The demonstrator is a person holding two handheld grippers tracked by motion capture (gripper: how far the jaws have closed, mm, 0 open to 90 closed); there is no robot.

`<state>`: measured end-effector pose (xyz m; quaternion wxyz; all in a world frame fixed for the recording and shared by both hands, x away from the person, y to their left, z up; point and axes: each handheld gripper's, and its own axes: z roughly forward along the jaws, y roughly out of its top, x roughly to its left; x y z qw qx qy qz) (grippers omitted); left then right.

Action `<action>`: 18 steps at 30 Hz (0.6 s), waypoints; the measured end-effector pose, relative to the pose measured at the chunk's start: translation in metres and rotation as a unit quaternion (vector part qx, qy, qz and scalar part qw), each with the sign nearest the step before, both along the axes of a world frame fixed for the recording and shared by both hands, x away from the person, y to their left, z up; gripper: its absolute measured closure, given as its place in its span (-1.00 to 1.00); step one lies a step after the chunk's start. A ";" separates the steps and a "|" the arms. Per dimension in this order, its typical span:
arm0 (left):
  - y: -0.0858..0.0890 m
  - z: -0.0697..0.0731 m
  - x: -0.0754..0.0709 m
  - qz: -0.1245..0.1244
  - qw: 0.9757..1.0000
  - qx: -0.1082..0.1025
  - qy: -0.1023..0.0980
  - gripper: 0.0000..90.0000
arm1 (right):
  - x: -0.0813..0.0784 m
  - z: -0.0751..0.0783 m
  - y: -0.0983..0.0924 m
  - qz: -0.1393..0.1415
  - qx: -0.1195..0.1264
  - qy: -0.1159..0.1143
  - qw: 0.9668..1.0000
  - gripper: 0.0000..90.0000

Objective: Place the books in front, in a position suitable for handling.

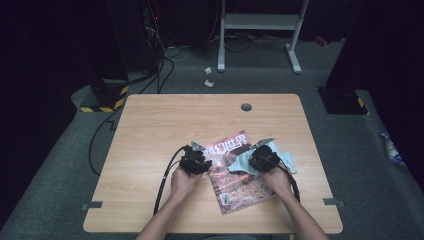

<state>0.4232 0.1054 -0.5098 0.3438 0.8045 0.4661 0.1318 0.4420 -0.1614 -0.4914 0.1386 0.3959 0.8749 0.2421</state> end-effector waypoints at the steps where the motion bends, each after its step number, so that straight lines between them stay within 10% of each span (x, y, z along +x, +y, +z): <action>1: 0.000 0.000 -0.001 -0.002 1.000 0.000 0.000 0.41 | 0.000 0.000 -0.001 0.002 0.003 0.001 1.000 0.85; 18: 0.027 -0.003 0.037 0.054 0.998 -0.042 -0.008 0.08 | 0.007 0.007 -0.008 -0.022 -0.031 -0.020 0.999 0.83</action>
